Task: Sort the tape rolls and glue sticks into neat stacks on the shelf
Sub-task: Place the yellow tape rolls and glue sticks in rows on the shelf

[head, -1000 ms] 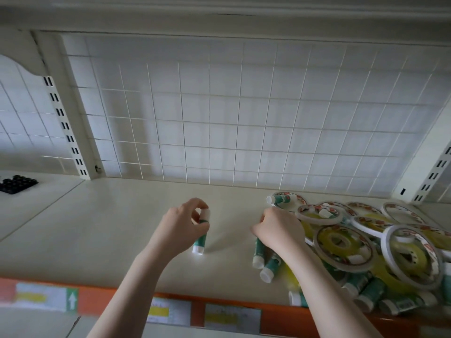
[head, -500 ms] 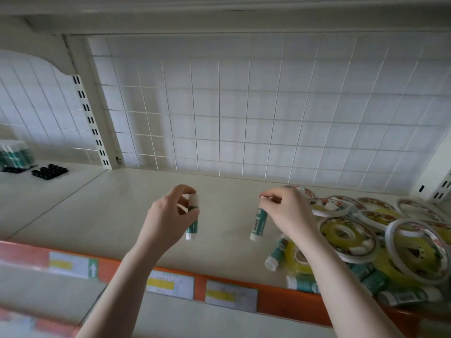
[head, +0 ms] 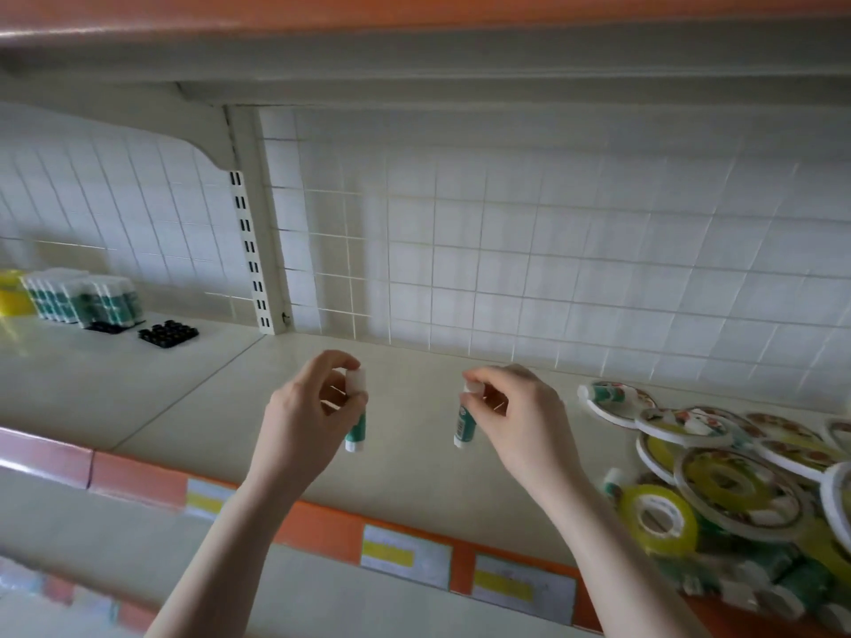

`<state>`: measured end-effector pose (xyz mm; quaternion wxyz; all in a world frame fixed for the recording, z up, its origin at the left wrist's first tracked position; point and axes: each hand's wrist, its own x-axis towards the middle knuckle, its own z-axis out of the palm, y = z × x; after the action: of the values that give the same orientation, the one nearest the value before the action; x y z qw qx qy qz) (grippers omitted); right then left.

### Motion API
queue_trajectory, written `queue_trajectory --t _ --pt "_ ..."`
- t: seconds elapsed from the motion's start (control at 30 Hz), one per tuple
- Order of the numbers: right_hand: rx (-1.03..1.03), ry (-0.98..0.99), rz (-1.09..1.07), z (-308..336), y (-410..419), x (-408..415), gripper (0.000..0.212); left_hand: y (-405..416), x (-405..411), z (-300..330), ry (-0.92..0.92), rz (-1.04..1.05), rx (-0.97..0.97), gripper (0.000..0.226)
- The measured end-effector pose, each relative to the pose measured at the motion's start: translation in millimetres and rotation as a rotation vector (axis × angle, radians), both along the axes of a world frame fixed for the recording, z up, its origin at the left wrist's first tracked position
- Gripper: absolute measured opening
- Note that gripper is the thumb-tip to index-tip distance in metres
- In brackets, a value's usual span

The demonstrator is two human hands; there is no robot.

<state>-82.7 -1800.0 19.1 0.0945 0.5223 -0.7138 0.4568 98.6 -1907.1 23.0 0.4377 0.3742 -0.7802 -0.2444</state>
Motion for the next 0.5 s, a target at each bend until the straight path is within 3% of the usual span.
queue_trajectory --t 0.5 --pt "-0.033 -0.032 0.032 3.6 -200.2 221.5 0.016 -186.9 232.5 12.0 -0.028 0.052 -0.065 0.030"
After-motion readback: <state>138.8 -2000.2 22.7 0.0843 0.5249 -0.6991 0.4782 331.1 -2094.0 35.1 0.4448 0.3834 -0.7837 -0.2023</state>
